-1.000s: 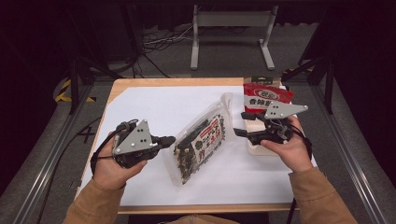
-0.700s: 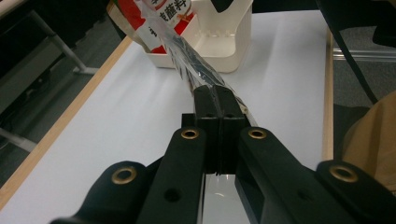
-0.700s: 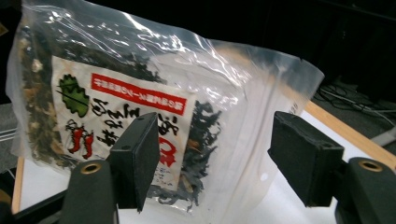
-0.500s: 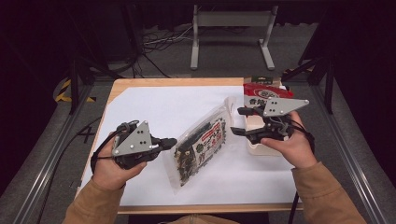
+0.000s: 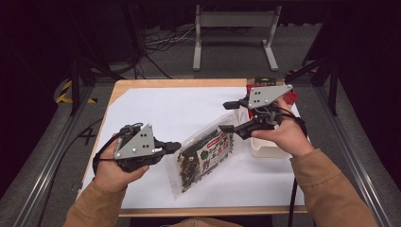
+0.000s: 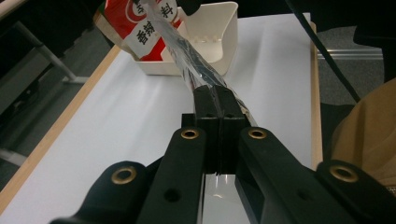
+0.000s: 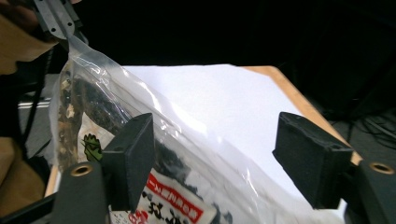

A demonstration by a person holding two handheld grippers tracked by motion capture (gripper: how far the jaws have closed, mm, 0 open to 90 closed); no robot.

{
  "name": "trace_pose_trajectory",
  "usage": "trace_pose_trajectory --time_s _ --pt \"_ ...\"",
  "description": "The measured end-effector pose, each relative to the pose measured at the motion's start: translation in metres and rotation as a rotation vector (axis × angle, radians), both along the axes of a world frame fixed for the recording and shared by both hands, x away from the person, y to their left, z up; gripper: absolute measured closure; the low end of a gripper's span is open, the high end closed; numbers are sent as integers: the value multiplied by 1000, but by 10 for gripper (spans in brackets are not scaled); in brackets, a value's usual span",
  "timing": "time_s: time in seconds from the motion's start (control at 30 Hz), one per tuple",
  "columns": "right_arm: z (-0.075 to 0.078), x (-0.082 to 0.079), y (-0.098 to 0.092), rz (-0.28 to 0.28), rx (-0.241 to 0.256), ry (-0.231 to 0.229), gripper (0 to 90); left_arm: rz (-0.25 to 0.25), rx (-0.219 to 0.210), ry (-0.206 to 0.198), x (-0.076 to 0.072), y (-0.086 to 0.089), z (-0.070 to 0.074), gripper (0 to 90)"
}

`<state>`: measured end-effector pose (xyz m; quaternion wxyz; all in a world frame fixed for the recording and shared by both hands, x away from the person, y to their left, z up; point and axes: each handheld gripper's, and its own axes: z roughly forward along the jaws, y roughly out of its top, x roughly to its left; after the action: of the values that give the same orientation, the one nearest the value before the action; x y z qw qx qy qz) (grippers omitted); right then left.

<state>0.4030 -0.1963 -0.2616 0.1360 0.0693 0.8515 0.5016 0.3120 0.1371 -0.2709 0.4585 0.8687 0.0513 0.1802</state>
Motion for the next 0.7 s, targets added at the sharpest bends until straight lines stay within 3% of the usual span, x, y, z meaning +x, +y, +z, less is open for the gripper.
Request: trace_pose_trajectory --time_s 0.2,0.33,0.7 --pt "-6 5 14 61 -59 44 270 -14 4 1 2 -3 -1 900" --pt "-10 3 24 103 -129 74 277 -14 3 6 4 -4 -2 900" --pt "-13 -2 36 176 -281 90 366 -11 7 21 8 -8 -2 900"
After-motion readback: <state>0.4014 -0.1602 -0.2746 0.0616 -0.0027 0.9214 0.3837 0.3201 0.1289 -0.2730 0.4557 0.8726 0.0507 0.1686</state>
